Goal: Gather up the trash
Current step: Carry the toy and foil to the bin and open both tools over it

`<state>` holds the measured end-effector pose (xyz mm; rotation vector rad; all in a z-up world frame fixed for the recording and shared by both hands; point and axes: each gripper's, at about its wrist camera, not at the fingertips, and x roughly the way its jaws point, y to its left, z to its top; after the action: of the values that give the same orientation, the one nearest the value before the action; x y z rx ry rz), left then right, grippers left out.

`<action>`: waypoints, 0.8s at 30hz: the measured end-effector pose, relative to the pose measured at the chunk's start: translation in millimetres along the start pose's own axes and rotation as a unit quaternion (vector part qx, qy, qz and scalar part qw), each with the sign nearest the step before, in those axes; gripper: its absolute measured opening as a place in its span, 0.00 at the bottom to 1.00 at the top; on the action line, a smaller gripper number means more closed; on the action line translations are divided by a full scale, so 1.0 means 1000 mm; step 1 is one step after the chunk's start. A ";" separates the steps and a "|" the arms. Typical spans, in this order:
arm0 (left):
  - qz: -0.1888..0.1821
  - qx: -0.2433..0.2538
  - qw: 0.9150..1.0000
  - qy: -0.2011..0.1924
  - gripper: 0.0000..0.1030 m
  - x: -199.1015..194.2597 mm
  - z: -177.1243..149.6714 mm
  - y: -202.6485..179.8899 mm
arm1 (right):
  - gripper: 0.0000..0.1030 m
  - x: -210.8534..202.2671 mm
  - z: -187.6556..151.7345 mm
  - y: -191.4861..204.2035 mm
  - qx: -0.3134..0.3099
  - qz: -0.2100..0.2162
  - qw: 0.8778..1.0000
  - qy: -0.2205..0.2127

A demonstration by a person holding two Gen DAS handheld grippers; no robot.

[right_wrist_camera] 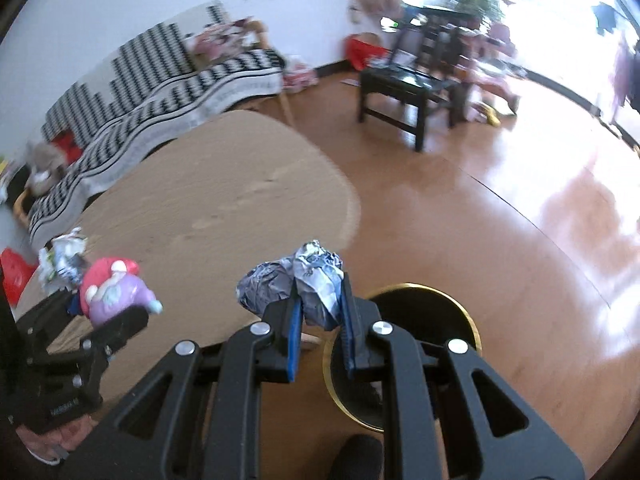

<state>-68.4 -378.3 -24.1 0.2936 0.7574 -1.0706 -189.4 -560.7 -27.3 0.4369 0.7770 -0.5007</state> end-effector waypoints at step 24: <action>-0.063 0.051 0.994 0.072 0.57 0.092 -0.009 -0.083 | 0.17 0.004 -0.026 -0.102 0.086 -0.042 0.995 0.037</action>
<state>-120.1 -474.9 -82.8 0.4188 0.8607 -1.2201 -259.3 -629.6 -65.9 0.5872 0.8298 -0.6348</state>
